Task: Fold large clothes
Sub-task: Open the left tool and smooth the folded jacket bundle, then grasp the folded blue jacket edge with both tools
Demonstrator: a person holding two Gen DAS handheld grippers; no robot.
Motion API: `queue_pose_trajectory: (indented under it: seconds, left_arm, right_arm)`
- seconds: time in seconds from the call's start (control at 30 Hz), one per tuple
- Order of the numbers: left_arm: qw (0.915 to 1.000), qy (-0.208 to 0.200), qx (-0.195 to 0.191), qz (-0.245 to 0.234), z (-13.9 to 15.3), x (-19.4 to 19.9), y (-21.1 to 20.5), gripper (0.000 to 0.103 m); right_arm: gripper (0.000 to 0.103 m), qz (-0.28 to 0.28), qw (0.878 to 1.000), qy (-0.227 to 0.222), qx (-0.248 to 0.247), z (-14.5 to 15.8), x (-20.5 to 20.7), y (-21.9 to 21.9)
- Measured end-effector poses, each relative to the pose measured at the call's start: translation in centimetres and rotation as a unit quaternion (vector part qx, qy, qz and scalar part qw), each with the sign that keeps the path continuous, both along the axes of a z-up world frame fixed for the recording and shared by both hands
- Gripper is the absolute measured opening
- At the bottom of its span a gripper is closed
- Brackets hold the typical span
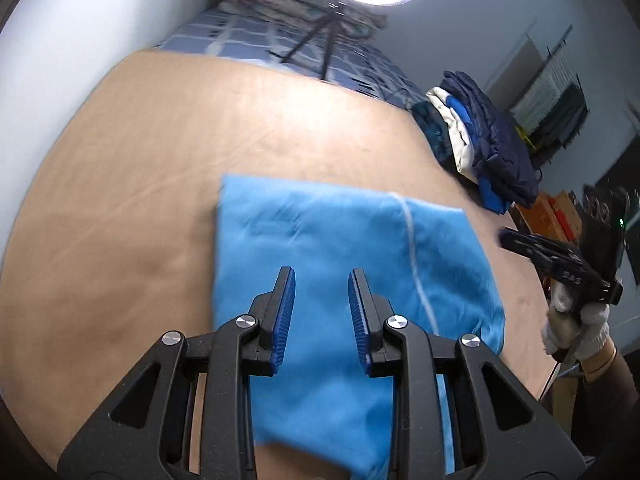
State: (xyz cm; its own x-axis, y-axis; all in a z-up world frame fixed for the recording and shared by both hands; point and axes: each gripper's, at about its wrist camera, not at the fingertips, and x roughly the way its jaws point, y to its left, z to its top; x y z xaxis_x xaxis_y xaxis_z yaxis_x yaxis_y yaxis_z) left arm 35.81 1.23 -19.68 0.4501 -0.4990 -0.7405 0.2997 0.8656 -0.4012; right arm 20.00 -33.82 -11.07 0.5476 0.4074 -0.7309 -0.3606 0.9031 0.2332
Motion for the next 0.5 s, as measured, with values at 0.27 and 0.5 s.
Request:
queue_pose_trajectory:
  seconds: [0.27,0.5]
  left_arm:
    - [0.9985,0.010,0.045,-0.028,-2.8,4.9,-4.4,0.026]
    - [0.9985,0.036,0.034,-0.023,-6.8,5.7,-3.7,0.026]
  right_arm:
    - [0.005,0.041,0.998,0.020,-0.048,-3.7,4.3,4.4]
    - [0.005,0.028,0.996,0.075,-0.040,-7.8,5.9,3.6]
